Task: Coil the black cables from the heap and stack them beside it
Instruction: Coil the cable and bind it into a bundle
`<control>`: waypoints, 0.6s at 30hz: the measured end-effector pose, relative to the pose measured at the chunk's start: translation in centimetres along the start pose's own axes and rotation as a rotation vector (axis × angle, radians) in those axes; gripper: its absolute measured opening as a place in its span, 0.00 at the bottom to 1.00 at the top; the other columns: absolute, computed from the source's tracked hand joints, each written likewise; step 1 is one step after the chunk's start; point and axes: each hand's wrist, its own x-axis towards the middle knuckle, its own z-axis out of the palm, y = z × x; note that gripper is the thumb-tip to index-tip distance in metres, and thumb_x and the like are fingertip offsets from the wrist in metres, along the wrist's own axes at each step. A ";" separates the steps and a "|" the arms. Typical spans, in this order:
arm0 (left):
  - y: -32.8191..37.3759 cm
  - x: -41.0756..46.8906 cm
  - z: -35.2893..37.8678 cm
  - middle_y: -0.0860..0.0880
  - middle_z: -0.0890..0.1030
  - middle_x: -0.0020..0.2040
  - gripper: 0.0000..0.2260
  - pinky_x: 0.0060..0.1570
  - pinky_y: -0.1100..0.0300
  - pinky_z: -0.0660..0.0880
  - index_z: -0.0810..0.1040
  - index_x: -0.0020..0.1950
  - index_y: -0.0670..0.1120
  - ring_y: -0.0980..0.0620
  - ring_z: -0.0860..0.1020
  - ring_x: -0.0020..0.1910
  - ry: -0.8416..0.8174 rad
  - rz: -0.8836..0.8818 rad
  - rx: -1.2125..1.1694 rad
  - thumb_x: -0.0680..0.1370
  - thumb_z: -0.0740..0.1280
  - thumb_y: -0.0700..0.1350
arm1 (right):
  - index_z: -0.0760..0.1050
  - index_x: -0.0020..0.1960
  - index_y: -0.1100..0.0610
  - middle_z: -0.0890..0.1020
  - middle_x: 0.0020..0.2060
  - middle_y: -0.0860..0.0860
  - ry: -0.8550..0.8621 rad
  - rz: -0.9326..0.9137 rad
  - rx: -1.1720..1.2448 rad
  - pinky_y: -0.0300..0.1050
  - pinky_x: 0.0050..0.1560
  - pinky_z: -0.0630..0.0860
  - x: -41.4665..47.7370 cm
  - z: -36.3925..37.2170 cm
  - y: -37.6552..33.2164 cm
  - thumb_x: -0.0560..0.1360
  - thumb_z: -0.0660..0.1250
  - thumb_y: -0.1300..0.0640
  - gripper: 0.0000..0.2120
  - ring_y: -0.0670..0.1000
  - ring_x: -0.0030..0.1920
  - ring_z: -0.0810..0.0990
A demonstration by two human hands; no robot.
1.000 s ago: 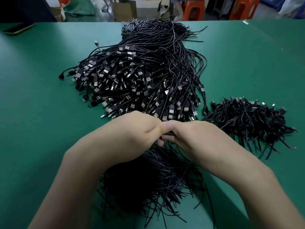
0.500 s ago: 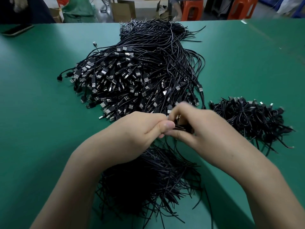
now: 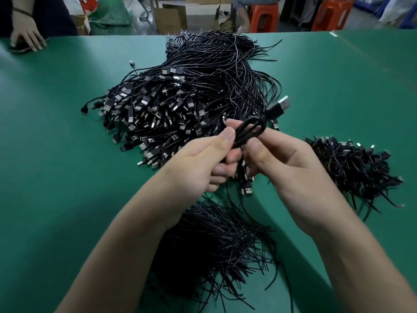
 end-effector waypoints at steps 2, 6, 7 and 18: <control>-0.1 0.2 0.4 0.57 0.65 0.28 0.21 0.26 0.65 0.56 0.74 0.33 0.55 0.59 0.59 0.26 -0.027 -0.043 -0.113 0.82 0.57 0.61 | 0.83 0.62 0.50 0.86 0.45 0.49 0.010 0.010 0.087 0.38 0.52 0.75 0.0 0.7 0.1 0.81 0.65 0.52 0.13 0.45 0.48 0.81; -0.2 0.2 0.7 0.55 0.65 0.28 0.20 0.29 0.61 0.56 0.72 0.35 0.51 0.58 0.61 0.25 -0.011 -0.082 -0.124 0.83 0.56 0.60 | 0.83 0.42 0.56 0.85 0.36 0.48 0.102 0.028 0.130 0.34 0.44 0.77 0.0 1.5 0.4 0.78 0.66 0.52 0.12 0.44 0.40 0.82; -0.2 0.1 0.8 0.54 0.65 0.29 0.21 0.29 0.63 0.58 0.72 0.36 0.51 0.57 0.62 0.26 -0.001 -0.077 -0.085 0.84 0.54 0.59 | 0.81 0.40 0.59 0.84 0.34 0.49 0.139 0.013 0.130 0.34 0.42 0.77 0.0 1.8 0.4 0.79 0.66 0.53 0.13 0.45 0.38 0.83; -0.6 0.1 -0.4 0.50 0.87 0.45 0.15 0.43 0.68 0.76 0.86 0.47 0.51 0.58 0.83 0.43 0.305 0.075 0.145 0.75 0.70 0.61 | 0.80 0.36 0.55 0.75 0.32 0.46 0.291 -0.080 -0.120 0.39 0.37 0.71 0.1 2.1 0.2 0.79 0.69 0.48 0.15 0.45 0.35 0.72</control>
